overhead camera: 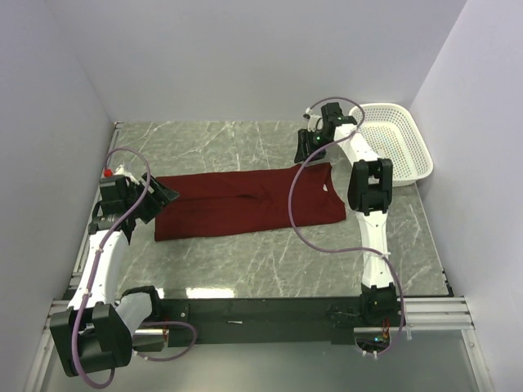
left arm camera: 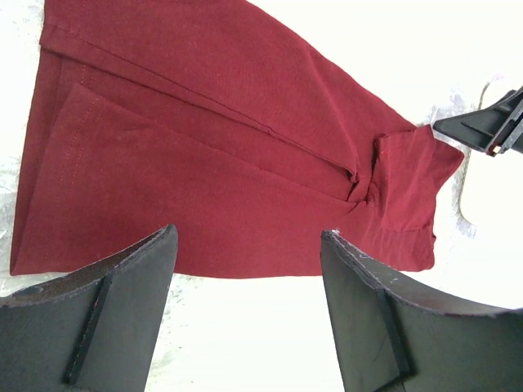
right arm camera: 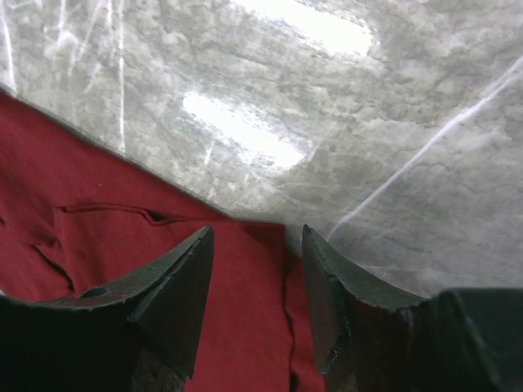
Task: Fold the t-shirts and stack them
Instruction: Fold the tshirt
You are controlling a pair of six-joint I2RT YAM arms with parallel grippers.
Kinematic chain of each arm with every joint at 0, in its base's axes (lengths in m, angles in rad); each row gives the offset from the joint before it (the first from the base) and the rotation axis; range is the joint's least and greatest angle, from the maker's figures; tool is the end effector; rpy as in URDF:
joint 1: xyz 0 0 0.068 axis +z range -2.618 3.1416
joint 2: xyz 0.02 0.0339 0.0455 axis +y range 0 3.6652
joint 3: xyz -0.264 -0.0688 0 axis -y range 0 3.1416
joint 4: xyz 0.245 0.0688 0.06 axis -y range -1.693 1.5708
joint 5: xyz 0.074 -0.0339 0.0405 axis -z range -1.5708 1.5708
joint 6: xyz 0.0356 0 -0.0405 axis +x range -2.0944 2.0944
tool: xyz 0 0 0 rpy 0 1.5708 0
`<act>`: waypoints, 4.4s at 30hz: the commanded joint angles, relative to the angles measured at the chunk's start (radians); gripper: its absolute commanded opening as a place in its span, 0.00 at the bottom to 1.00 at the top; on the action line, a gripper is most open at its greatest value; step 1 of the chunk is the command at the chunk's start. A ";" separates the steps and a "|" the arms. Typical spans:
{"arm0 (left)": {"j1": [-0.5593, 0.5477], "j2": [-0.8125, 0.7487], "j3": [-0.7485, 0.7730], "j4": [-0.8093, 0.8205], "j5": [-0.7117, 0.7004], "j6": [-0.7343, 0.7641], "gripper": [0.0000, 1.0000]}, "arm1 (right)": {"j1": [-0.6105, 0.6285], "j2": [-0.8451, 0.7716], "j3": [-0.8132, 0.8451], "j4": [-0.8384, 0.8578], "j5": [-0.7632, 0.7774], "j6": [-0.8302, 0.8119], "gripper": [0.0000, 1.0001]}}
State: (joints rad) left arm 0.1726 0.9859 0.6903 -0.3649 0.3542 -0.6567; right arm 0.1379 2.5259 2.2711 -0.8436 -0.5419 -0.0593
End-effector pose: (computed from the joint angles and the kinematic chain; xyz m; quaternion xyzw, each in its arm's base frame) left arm 0.2099 0.0241 0.2538 -0.2853 0.8404 -0.2573 0.3822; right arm 0.5277 0.0918 0.1692 -0.1545 0.9260 0.2689 0.2151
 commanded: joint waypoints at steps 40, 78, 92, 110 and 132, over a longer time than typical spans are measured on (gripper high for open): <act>0.004 -0.032 0.015 -0.008 0.029 -0.014 0.76 | 0.009 0.047 0.079 -0.040 -0.021 0.033 0.27; 0.004 -0.055 0.003 -0.025 0.046 -0.012 0.76 | -0.021 -0.191 -0.191 0.109 -0.214 -0.103 0.16; 0.004 -0.056 -0.011 -0.012 0.060 -0.021 0.76 | -0.024 -0.253 -0.255 0.057 -0.257 -0.252 0.20; 0.004 0.017 -0.028 0.044 0.244 0.029 0.75 | -0.023 -0.312 -0.312 -0.032 -0.291 -0.516 0.22; -0.010 0.033 -0.041 0.047 0.276 0.055 0.75 | -0.011 -0.391 -0.447 0.134 -0.155 -0.392 0.32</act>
State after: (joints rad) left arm 0.1665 1.0275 0.6510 -0.3424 0.6067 -0.6228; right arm 0.1284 2.1574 1.8233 -0.8650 -0.7887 -0.6319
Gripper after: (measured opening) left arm 0.750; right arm 0.300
